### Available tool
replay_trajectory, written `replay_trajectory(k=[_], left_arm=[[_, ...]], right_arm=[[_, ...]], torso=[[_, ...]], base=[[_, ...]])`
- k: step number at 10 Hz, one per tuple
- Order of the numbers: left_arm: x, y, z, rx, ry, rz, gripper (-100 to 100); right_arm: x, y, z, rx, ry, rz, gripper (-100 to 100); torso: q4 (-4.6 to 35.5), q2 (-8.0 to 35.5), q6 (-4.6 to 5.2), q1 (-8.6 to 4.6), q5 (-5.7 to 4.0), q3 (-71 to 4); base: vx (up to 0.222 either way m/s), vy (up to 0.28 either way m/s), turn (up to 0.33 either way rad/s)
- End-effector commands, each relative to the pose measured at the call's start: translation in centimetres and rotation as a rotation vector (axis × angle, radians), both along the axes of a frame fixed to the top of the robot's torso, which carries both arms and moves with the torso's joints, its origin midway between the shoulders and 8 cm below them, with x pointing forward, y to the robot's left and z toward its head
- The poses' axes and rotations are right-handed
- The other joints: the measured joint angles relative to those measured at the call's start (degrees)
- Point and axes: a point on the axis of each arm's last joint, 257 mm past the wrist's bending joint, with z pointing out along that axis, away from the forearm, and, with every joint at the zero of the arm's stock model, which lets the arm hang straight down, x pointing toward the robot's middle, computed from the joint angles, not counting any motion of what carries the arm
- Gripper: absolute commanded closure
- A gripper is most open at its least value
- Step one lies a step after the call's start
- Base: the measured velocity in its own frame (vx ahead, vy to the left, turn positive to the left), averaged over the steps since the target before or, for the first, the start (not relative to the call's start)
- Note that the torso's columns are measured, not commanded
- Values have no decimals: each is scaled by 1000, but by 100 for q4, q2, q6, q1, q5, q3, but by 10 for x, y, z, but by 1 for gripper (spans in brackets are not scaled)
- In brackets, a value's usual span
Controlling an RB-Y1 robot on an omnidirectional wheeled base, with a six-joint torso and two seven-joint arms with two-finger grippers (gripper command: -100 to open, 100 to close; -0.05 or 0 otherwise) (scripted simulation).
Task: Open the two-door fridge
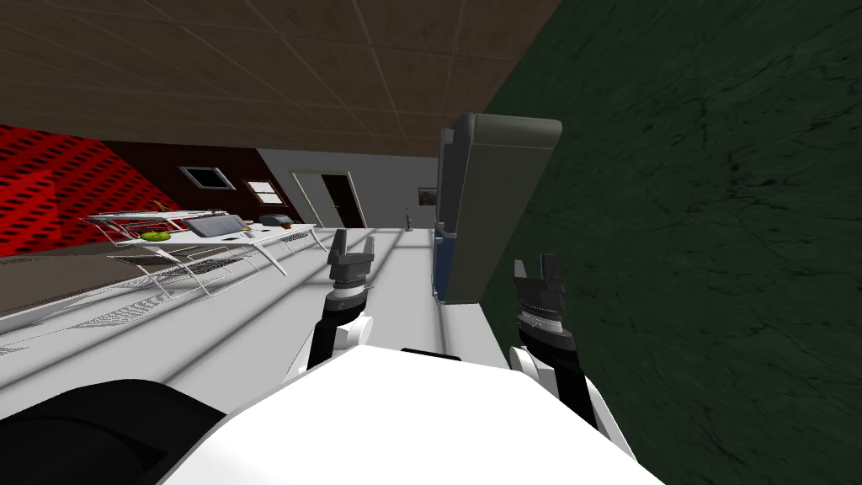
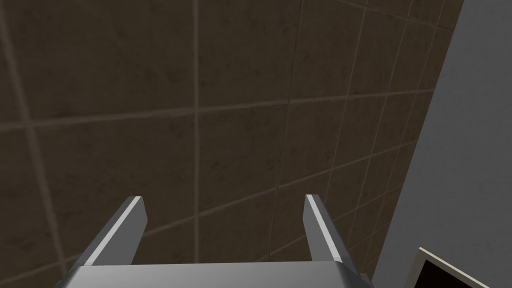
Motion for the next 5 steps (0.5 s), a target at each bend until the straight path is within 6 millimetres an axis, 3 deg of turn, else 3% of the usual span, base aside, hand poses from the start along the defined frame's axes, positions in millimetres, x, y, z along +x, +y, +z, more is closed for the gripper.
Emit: replay_trajectory(k=[1, 5], left_arm=[[0, 0, 0, 0, 0, 0, 0], [0, 0, 0, 0, 0, 0, 0]], right_arm=[[0, 0, 0, 0, 0, 0, 0], [0, 0, 0, 0, 0, 0, 0]], torso=[[235, 232, 0, 0, 0, -467], [1846, 1845, 0, 0, 0, -3692]], base=[[0, 0, 0], [0, 0, 0]])
